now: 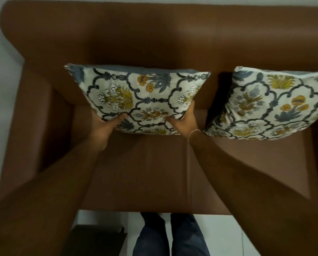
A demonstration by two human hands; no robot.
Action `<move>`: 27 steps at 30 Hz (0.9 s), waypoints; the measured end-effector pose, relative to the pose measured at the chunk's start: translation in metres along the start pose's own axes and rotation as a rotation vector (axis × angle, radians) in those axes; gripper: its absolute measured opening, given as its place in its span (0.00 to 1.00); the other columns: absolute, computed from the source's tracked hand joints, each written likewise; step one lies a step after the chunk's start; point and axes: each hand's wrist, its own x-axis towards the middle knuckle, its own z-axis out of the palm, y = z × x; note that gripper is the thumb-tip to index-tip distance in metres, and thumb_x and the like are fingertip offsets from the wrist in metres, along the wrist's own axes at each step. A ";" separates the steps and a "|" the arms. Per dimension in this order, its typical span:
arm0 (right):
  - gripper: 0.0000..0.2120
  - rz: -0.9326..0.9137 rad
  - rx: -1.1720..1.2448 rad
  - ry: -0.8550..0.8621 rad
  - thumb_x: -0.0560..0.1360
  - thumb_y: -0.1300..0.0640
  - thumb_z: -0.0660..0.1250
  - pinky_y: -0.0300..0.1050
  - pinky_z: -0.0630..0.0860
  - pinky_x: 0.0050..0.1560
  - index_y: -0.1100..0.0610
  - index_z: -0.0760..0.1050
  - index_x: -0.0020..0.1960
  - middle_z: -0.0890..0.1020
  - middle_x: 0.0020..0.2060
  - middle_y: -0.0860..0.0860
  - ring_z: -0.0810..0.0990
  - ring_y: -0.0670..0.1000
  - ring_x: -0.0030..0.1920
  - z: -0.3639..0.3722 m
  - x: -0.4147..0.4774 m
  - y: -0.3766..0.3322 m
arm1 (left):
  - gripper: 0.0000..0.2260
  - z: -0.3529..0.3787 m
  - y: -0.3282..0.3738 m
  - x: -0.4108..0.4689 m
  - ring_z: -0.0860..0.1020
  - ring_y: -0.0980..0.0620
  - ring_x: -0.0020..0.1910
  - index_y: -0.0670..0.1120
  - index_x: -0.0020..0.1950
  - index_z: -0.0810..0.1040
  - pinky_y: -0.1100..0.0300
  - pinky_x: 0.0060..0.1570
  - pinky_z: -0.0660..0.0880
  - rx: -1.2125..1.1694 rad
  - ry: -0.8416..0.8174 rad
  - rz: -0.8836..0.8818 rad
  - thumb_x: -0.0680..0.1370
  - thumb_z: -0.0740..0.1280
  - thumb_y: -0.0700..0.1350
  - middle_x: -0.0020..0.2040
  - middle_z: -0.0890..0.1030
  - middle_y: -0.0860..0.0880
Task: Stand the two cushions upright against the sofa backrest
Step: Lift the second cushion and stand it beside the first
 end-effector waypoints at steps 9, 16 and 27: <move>0.58 0.151 -0.203 -0.110 0.75 0.42 0.80 0.62 0.76 0.73 0.54 0.43 0.87 0.74 0.78 0.58 0.75 0.63 0.76 0.032 -0.007 0.009 | 0.45 -0.013 -0.026 -0.012 0.69 0.53 0.82 0.49 0.85 0.66 0.57 0.82 0.67 0.214 0.184 0.098 0.73 0.85 0.51 0.82 0.71 0.54; 0.56 0.156 -0.427 0.046 0.73 0.37 0.79 0.65 0.70 0.76 0.54 0.49 0.87 0.68 0.81 0.60 0.68 0.65 0.80 0.039 -0.022 0.003 | 0.52 0.019 -0.022 -0.040 0.59 0.39 0.88 0.47 0.90 0.49 0.36 0.85 0.59 0.517 0.397 0.043 0.78 0.77 0.61 0.90 0.57 0.42; 0.55 -0.131 -0.801 0.248 0.76 0.29 0.69 0.65 0.50 0.84 0.47 0.40 0.88 0.47 0.88 0.53 0.46 0.58 0.88 0.001 -0.087 -0.073 | 0.40 0.033 0.028 -0.117 0.48 0.44 0.91 0.50 0.91 0.52 0.35 0.87 0.49 1.008 0.099 0.497 0.84 0.64 0.62 0.92 0.51 0.46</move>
